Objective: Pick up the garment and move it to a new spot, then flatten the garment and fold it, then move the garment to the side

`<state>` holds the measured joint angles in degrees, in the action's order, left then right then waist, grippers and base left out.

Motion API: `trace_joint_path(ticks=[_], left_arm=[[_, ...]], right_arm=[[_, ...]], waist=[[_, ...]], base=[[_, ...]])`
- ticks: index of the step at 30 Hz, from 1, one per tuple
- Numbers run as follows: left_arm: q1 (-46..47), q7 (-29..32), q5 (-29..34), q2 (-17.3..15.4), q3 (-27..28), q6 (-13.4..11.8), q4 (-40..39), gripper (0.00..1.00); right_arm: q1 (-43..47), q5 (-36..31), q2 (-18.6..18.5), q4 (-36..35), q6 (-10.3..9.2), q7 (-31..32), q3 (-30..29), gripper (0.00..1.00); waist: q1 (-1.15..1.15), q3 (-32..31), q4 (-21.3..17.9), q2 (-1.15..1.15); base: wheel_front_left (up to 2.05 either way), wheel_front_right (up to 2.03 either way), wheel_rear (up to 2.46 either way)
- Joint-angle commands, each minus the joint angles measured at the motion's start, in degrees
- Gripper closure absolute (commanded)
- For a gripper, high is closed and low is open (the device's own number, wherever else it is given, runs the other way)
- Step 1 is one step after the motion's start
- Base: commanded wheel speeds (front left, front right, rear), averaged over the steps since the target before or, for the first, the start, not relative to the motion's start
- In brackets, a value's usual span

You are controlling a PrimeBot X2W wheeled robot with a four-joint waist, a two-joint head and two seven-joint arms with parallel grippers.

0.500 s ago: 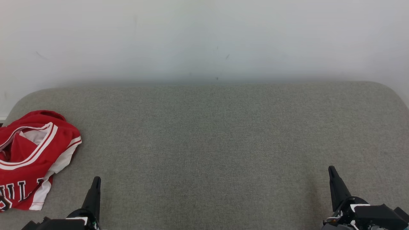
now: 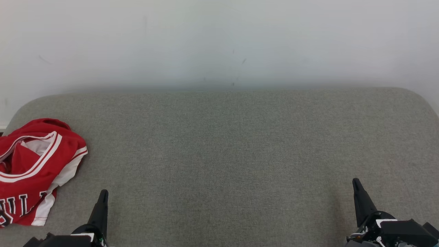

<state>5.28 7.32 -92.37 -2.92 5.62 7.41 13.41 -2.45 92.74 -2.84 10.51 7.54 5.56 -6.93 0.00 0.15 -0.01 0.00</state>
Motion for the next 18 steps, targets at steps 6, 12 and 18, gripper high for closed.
trace_joint_path(ticks=[6,12,18], left_arm=[[-1.5,-0.1,0.0,0.3,-0.2,-0.1,1.7,0.00],[-2.3,-1.6,0.5,0.4,-1.1,-0.1,1.7,0.00],[-2.4,-3.4,2.5,0.3,-1.5,-0.1,1.5,0.00]], right_arm=[[1.3,0.0,0.2,1.9,0.00,-0.1,0.2,0.00],[1.5,-0.7,0.2,2.1,0.00,-1.4,1.3,0.00],[1.1,-2.9,0.1,2.2,-0.01,-3.1,2.2,0.00]], waist=[[0.00,0.0,0.0,0.00],[0.00,-0.1,0.0,0.00],[0.00,-0.2,0.0,0.00]], base=[[0.00,0.00,0.00],[0.00,0.00,0.00],[0.00,0.00,0.00]])
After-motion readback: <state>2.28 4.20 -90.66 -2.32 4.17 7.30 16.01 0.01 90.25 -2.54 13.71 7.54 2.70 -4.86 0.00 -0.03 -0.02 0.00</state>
